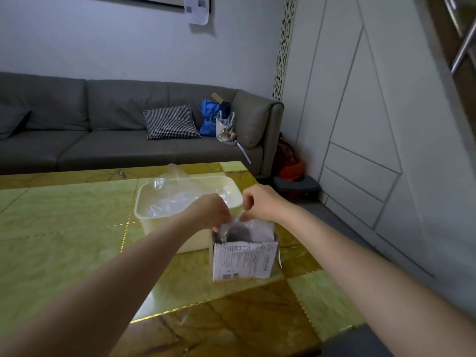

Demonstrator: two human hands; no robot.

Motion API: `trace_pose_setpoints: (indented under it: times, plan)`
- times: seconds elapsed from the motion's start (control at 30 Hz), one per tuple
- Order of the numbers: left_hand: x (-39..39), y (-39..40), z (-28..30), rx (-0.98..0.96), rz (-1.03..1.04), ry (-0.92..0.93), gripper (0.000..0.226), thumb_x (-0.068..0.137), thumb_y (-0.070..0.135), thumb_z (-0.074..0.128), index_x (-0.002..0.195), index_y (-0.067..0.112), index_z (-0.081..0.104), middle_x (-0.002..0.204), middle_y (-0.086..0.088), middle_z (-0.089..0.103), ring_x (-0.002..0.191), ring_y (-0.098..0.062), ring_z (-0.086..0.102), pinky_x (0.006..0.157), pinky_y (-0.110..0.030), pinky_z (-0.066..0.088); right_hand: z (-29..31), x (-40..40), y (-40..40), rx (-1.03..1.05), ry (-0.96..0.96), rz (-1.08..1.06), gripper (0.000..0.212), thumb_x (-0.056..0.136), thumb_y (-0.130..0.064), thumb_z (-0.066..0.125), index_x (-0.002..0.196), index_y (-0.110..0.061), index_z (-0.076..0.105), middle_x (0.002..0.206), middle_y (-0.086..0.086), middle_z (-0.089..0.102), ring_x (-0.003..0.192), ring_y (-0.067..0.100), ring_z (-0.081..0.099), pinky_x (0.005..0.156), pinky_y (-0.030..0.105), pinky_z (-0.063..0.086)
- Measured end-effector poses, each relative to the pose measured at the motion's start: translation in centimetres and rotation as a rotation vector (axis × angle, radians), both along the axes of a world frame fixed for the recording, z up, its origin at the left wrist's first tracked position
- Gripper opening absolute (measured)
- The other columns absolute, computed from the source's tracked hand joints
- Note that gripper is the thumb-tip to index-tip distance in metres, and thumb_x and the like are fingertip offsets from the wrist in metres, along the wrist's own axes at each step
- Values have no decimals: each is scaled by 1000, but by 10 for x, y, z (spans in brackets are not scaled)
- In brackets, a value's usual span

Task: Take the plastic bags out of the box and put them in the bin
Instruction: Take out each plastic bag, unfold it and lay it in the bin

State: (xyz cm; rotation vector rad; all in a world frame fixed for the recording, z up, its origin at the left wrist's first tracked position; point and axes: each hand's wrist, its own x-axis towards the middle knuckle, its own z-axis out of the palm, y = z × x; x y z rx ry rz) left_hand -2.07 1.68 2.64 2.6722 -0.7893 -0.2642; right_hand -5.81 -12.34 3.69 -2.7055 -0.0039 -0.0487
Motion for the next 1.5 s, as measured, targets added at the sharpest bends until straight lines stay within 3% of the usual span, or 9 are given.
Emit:
trace_pose_setpoints:
  times: [0.23, 0.4, 0.5, 0.77, 0.93, 1.1, 1.2, 1.3, 1.5]
  plan:
    - [5, -1, 7, -217, 128, 74, 19, 89, 12, 58, 103, 2, 67, 84, -6, 66, 58, -11, 61, 54, -13, 46, -3, -2, -10, 109, -69, 6, 34, 76, -12, 75, 60, -19, 45, 72, -7, 47, 61, 6, 42, 58, 23, 36]
    - [8, -8, 15, -271, 208, 150, 25, 97, 16, 42, 114, -1, 51, 91, -13, 64, 74, -25, 68, 65, -26, 52, -3, 5, -6, 66, -79, 18, 31, 76, -27, 76, 63, -25, 48, 102, 0, 47, 95, 17, 46, 78, 30, 39]
    - [9, -8, 20, -310, 154, 92, 19, 98, 15, 38, 107, 4, 50, 93, -11, 62, 81, -26, 69, 54, -21, 47, -1, 3, -2, 71, 52, 45, 30, 77, -33, 75, 65, -23, 50, 89, -1, 54, 78, 15, 51, 64, 27, 40]
    - [20, 9, 31, -446, -50, -79, 21, 86, 4, 61, 74, 19, 53, 80, 1, 63, 47, -2, 59, 52, -15, 47, 9, 7, -14, 927, -37, -355, 48, 92, -50, 49, 67, -10, 55, 85, 10, 64, 80, 23, 57, 75, 34, 45]
    - [17, 11, 40, -570, -79, -103, 19, 83, 4, 64, 79, 18, 52, 82, 9, 58, 43, 0, 56, 55, -22, 49, 5, 3, -15, 1129, 235, -319, 47, 94, -47, 50, 116, -6, 58, 91, 10, 64, 78, 25, 62, 67, 32, 53]
    - [12, 14, 37, -682, -15, 95, 39, 82, -1, 64, 111, 19, 47, 99, 2, 55, 54, -6, 54, 51, -21, 47, 15, 4, -6, 1205, -91, -285, 6, 89, -1, 60, 94, -4, 61, 72, 6, 63, 51, 9, 58, 50, 17, 48]
    - [12, 23, 31, -814, 108, 409, 54, 84, 6, 63, 128, 23, 39, 111, -7, 54, 66, -12, 56, 55, -17, 51, 25, 4, -4, 1255, -176, -210, 15, 91, 3, 56, 83, -9, 59, 72, 6, 59, 48, 6, 54, 44, 13, 45]
    - [11, 28, 29, -875, 134, 746, 25, 87, 10, 59, 109, 15, 49, 104, -7, 58, 61, -10, 57, 56, -18, 52, 34, 3, 2, 1148, -181, -99, 23, 92, 6, 50, 85, -12, 62, 76, 4, 62, 59, 10, 53, 49, 15, 44]
    - [23, 35, 25, -964, 103, 736, 8, 88, 12, 57, 95, 7, 59, 84, -2, 60, 52, -4, 52, 43, -12, 43, 57, 15, 15, 946, -254, 29, 32, 92, 11, 43, 88, -12, 65, 86, -1, 67, 60, 3, 57, 45, 15, 39]
